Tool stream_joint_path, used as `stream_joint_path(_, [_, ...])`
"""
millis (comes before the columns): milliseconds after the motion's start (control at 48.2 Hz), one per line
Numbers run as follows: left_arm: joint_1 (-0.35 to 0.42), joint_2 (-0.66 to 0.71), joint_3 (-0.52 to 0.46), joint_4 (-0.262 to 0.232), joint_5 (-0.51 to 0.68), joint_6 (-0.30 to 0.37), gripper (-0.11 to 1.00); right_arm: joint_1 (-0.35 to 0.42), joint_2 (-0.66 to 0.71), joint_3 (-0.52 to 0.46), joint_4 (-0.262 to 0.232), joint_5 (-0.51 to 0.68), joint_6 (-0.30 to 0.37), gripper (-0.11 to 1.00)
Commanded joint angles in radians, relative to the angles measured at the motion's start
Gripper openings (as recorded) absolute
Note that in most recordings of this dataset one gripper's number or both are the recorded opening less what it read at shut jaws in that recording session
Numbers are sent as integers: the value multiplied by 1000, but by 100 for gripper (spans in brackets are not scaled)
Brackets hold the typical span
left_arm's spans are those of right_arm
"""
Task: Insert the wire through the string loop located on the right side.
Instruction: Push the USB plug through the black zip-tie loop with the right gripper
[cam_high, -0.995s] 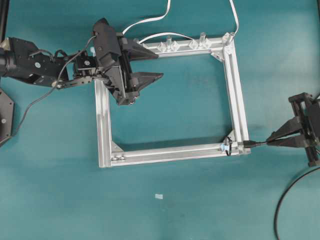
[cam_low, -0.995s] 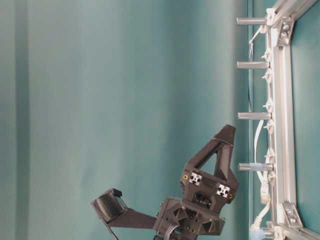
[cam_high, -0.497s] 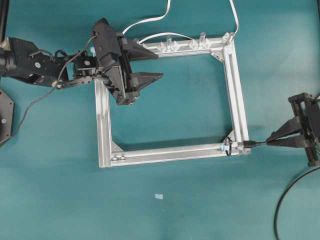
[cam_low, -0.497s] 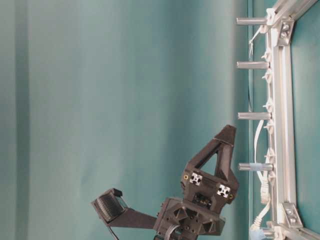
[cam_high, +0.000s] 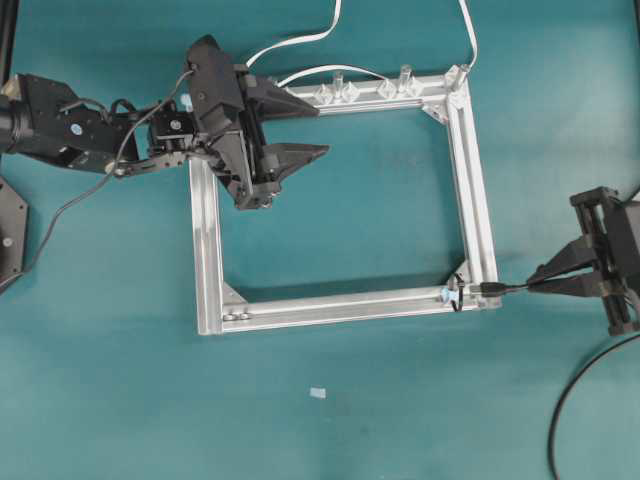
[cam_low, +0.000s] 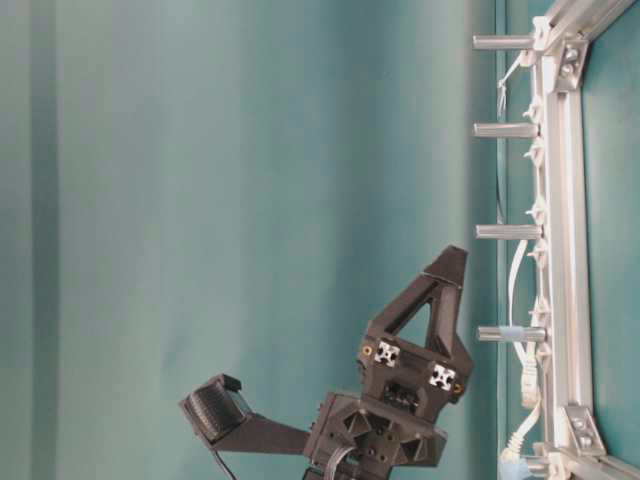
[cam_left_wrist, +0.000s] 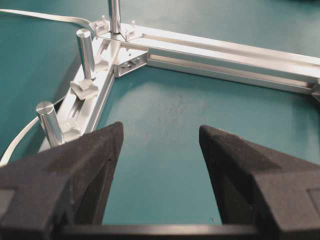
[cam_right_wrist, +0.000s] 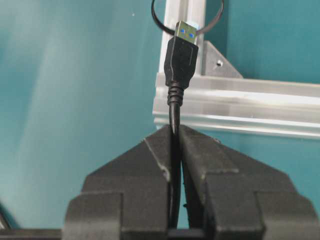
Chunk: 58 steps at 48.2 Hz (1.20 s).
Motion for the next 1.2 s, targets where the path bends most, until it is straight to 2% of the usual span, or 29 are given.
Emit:
stream_joint_path(0, [-3,-18,-20,0,-5,-9,65,-2,20,-34,-8,-11,-2,7])
stream_joint_path(1181, [-2,-18,-14,0,-5,-8,65,-2,299,-187,-20,-107,-2,7])
